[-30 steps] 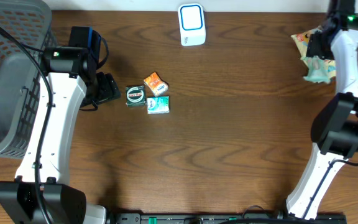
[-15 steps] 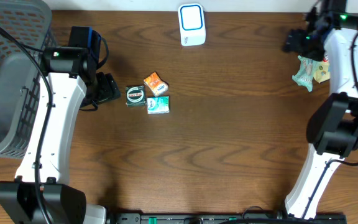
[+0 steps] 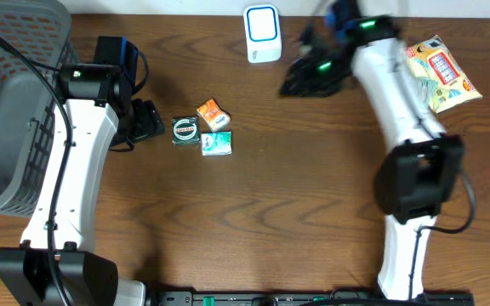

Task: Scan the item barcode

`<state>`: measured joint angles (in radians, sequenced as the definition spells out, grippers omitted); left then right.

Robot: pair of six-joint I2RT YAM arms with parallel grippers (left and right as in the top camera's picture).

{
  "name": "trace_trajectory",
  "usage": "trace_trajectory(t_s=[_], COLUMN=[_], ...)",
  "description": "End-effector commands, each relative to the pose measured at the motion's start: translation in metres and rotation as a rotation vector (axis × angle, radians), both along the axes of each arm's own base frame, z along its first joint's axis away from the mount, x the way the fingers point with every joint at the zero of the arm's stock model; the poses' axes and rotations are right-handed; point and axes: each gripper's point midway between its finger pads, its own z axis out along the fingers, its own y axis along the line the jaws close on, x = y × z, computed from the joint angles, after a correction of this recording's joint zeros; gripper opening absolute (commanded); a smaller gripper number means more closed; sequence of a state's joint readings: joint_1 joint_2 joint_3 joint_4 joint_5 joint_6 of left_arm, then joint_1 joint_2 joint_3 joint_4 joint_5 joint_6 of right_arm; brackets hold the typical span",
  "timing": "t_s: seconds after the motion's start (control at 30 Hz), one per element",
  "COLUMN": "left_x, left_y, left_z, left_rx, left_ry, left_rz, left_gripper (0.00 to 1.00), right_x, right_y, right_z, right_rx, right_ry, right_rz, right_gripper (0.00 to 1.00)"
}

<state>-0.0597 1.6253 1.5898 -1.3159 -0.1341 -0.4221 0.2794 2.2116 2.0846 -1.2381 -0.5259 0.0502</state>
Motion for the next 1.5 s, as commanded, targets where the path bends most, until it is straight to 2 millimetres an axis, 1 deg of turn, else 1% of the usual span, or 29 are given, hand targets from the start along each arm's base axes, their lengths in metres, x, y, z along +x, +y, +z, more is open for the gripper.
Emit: trace_trajectory(t_s=[0.0,0.2,0.3,0.33,0.4,0.53,0.7,0.8,0.83,0.87,0.93,0.97,1.03,1.1,1.2,1.23,1.3,1.4,1.47], left_x=[-0.001,-0.001,-0.001,-0.001,-0.001,-0.001,-0.001,-0.001,-0.001,-0.001,-0.001,-0.001,-0.001,-0.001,-0.001,-0.001,-0.001,-0.001,-0.001], left_y=[0.003,0.003,0.003,0.003,0.003,0.003,0.003,0.003,0.003,0.003,0.003,0.003,0.003,0.003,0.003,0.003,0.003,0.003,0.003], left_z=[-0.002,-0.002,-0.002,-0.002,-0.002,-0.002,-0.002,-0.002,-0.002,-0.002,-0.002,-0.002,-0.002,-0.002,-0.002,-0.002,-0.002,-0.002,-0.002], left_rx=[0.009,0.009,0.009,0.009,0.009,0.009,0.009,0.009,0.009,0.009,0.009,0.009,0.009,0.009,0.009,0.009,0.009,0.009,0.009], left_ry=[0.011,0.011,0.011,0.011,0.011,0.011,0.011,0.011,0.011,0.011,0.011,0.011,0.011,0.011,0.011,0.011,0.011,0.011,0.011], left_rz=[0.010,0.010,0.010,0.010,0.010,0.010,0.010,0.010,0.010,0.010,0.010,0.010,0.010,0.010,0.010,0.010,0.010,0.010,0.010], left_gripper=[0.98,0.98,0.98,0.98,0.98,0.97,0.98,0.98,0.98,0.98,0.97,0.98,0.98,0.98,0.97,0.98,0.98,0.98,0.98], right_x=[-0.024,-0.056,-0.069,-0.073,-0.078,-0.075,-0.073,-0.072,-0.072,-0.072,-0.073,-0.074,-0.075,-0.078,-0.084,-0.087,-0.090,-0.091,-0.089], right_y=[0.033,0.091,0.104,0.108,0.112,0.114,0.114,0.117,0.117,0.118,0.116,0.114,0.106,0.097,0.073,0.062,0.038,-0.005,-0.016], right_z=[-0.029,-0.065,-0.079,-0.083,-0.094,-0.110,-0.123,-0.130,-0.131,-0.133,-0.135,-0.136,-0.137,-0.139,-0.140,-0.139,-0.135,-0.119,-0.108], right_rx=[-0.089,-0.164,-0.190,-0.199,-0.225,-0.266,-0.252,-0.233,-0.230,-0.228,-0.235,-0.244,-0.263,-0.289,-0.351,-0.381,-0.448,-0.569,-0.575], right_ry=[0.019,0.062,0.066,0.066,0.056,0.029,0.046,0.037,0.034,0.032,0.031,0.032,0.044,0.069,0.113,0.127,0.139,0.136,0.103], right_rz=[0.067,-0.032,-0.043,-0.046,-0.070,-0.182,-0.290,-0.304,-0.303,-0.303,-0.297,-0.291,-0.285,-0.292,-0.276,-0.267,-0.263,-0.279,-0.175], right_gripper=[0.34,0.38,0.39,0.41,0.46,0.47,0.51,0.51,0.50,0.46,0.31,0.19,0.01,0.01,0.01,0.01,0.01,0.01,0.01])
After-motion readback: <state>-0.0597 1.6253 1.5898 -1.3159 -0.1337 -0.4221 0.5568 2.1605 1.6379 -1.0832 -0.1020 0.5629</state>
